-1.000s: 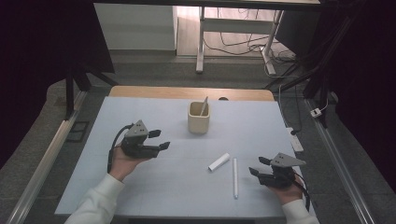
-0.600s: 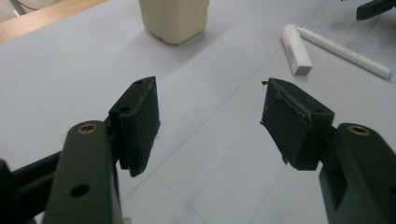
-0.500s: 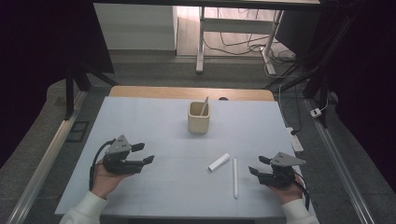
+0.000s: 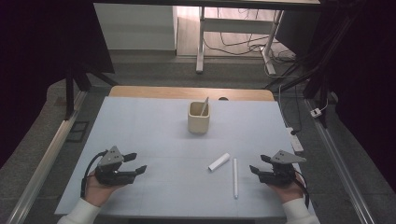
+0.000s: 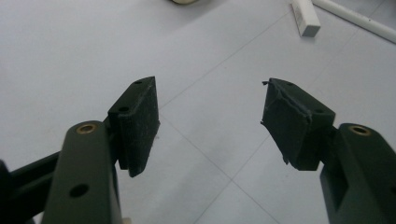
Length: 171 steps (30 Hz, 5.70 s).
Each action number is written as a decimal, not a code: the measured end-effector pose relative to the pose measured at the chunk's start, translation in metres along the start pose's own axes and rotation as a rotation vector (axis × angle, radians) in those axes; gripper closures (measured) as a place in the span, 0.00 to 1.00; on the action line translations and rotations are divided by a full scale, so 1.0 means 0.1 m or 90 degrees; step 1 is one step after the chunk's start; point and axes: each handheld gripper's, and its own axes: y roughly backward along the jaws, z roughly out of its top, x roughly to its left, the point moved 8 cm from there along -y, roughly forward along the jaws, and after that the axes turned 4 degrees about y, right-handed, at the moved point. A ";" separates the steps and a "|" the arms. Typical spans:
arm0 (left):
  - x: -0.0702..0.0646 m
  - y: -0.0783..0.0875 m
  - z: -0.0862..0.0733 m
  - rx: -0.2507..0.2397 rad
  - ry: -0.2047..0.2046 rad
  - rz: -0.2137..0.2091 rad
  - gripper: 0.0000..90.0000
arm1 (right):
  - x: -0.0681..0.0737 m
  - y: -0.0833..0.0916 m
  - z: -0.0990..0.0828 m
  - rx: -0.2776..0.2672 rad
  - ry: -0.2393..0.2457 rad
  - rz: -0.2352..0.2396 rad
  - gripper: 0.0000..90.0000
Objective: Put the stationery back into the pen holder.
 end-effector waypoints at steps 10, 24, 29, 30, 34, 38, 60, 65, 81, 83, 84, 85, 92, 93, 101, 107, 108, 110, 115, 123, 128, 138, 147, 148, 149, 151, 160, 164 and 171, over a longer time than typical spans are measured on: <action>0.04 -0.03 -0.09 0.012 0.007 0.007 0.38 | 0.13 -0.01 0.14 0.046 -0.021 0.029 0.31; 0.09 -0.03 -0.13 0.017 0.010 0.014 0.38 | 0.28 -0.18 0.23 0.115 -0.054 0.047 0.25; 0.09 -0.02 -0.12 0.014 0.011 0.014 0.37 | 0.32 -0.24 0.24 0.142 -0.054 0.054 0.25; 0.09 -0.02 -0.12 0.013 0.012 0.015 0.37 | 0.32 -0.25 0.24 0.146 -0.050 0.049 0.26; 0.09 -0.02 -0.12 0.013 0.013 0.015 0.37 | 0.34 -0.29 0.26 0.151 -0.043 0.039 0.27; 0.09 -0.02 -0.12 0.014 0.012 0.014 0.37 | 0.35 -0.33 0.27 0.163 -0.047 0.033 0.29; 0.11 -0.01 -0.13 0.015 0.011 0.019 0.37 | 0.41 -0.66 0.26 0.262 -0.041 0.007 0.45; 0.13 0.00 -0.13 0.013 0.014 0.020 0.37 | 0.43 -0.69 0.27 0.282 -0.032 0.002 0.49; 0.14 0.01 -0.14 0.013 0.013 0.023 0.37 | 0.37 -0.70 0.24 0.327 -0.050 -0.034 0.86; 0.14 0.02 -0.14 0.012 0.014 0.024 0.37 | 0.36 -0.69 0.24 0.329 -0.050 -0.035 0.86; 0.14 0.02 -0.14 0.012 0.014 0.024 0.37 | 0.36 -0.69 0.24 0.332 -0.048 -0.035 0.86; 0.14 0.02 -0.14 0.011 0.014 0.024 0.37 | 0.36 -0.69 0.24 0.330 -0.046 -0.035 0.86; 0.14 0.03 -0.14 0.010 0.014 0.024 0.37 | 0.33 -0.66 0.23 0.326 -0.036 -0.042 0.86; 0.15 0.03 -0.14 0.010 0.014 0.024 0.37 | 0.32 -0.65 0.24 0.324 -0.038 -0.039 0.86; 0.14 0.03 -0.14 0.010 0.014 0.024 0.37 | 0.27 -0.57 0.32 0.291 -0.040 -0.042 0.86; 0.16 0.03 -0.14 0.009 0.016 0.025 0.37 | 0.24 -0.50 0.38 0.264 -0.043 -0.044 0.86; 0.16 0.03 -0.14 0.009 0.017 0.025 0.37 | 0.24 -0.50 0.39 0.256 -0.046 -0.040 0.86; 0.16 0.04 -0.14 0.008 0.016 0.026 0.37 | 0.25 -0.48 0.42 0.242 -0.051 -0.030 0.86; 0.16 0.04 -0.14 0.009 0.016 0.025 0.37 | 0.25 -0.45 0.49 0.219 -0.043 -0.029 0.86; 0.16 0.03 -0.14 0.009 0.018 0.026 0.37 | 0.22 -0.38 0.58 0.170 -0.049 -0.029 0.86; 0.17 0.03 -0.14 0.009 0.019 0.027 0.37 | 0.24 -0.35 0.68 0.120 -0.065 -0.005 0.86; 0.17 0.02 -0.15 0.011 0.019 0.027 0.37 | 0.22 -0.30 0.80 0.054 -0.070 -0.003 0.86; 0.16 0.01 -0.15 0.013 0.017 0.025 0.37 | 0.18 -0.25 0.95 -0.007 -0.083 0.000 0.86; 0.17 0.01 -0.15 0.013 0.018 0.025 0.37 | 0.17 -0.24 0.98 -0.013 -0.083 0.000 0.86; 0.17 0.01 -0.16 0.013 0.018 0.025 0.37 | 0.17 -0.24 1.00 -0.021 -0.082 -0.001 0.86; 0.17 0.01 -0.16 0.014 0.018 0.026 0.37 | 0.17 -0.24 1.04 -0.030 -0.080 0.000 0.86; 0.18 0.01 -0.16 0.015 0.021 0.026 0.35 | 0.15 -0.26 1.14 -0.053 -0.089 0.004 0.86; 0.17 0.01 -0.17 0.016 0.021 0.026 0.35 | 0.13 -0.27 1.17 -0.063 -0.095 0.004 0.86; 0.17 0.00 -0.17 0.017 0.021 0.026 0.34 | 0.10 -0.29 1.23 -0.080 -0.100 0.003 0.86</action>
